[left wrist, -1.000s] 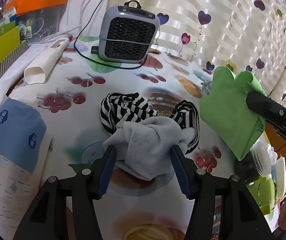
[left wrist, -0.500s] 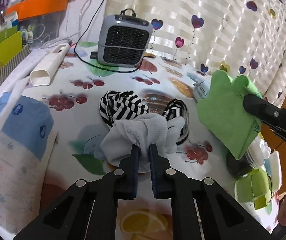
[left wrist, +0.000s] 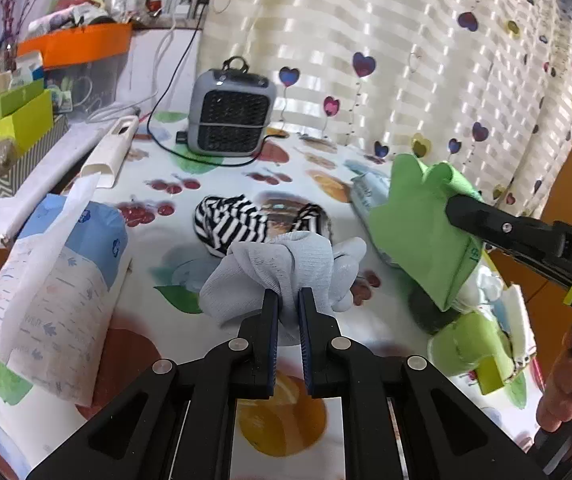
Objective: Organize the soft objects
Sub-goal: 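Close the left tool on the white-grey sock bundle and lift it, then carry the sock bundle and green cloth over the box with both tools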
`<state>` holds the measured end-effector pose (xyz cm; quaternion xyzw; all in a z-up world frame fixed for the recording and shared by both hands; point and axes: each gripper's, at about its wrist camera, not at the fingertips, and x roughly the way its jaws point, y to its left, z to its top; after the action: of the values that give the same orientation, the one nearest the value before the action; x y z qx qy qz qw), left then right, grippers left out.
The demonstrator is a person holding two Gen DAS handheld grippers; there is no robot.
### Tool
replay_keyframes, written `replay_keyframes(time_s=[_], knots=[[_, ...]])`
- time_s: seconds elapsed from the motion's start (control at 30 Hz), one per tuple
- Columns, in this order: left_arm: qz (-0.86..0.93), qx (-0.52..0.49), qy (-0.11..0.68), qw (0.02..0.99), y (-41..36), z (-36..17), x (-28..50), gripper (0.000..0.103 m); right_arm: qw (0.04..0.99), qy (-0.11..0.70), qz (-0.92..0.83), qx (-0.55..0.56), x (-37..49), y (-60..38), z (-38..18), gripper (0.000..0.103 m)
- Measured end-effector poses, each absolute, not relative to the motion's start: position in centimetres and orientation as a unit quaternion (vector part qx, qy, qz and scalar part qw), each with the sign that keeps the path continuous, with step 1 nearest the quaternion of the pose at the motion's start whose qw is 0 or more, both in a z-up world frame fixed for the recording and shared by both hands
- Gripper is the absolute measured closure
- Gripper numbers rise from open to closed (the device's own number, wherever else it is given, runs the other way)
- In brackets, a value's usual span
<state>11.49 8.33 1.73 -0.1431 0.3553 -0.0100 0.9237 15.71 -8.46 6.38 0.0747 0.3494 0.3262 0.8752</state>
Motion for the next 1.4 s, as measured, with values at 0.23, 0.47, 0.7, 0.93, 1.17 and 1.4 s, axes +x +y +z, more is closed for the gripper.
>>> replay_keyframes(time_s=[0.23,0.47,0.7,0.93,1.17,1.4], knots=[[-0.027,-0.134,0.337,0.931,6.6,3.7,10.2,0.094,0.880,0.338,0.327,0.070,14.2,-9.5,7.3,0.095],[-0.045,-0.123,0.325,0.937,4.8,5.3,9.6,0.094,0.888,0.324,0.319,0.069,13.1,-11.3,8.2,0.095],[-0.064,-0.112,0.321,0.938,2.9,6.2,9.9,0.094,0.895,0.315,0.310,0.067,12.8,-13.0,8.7,0.095],[-0.082,-0.102,0.318,0.939,1.0,6.8,10.5,0.094,0.900,0.309,0.298,0.069,12.8,-14.7,9.0,0.095],[-0.101,-0.093,0.317,0.939,-1.0,7.3,11.1,0.094,0.908,0.303,0.281,0.075,13.1,-17.0,9.3,0.095],[-0.122,-0.082,0.319,0.936,-3.3,7.6,12.2,0.094,0.915,0.300,0.259,0.082,13.6,-19.7,9.4,0.095]])
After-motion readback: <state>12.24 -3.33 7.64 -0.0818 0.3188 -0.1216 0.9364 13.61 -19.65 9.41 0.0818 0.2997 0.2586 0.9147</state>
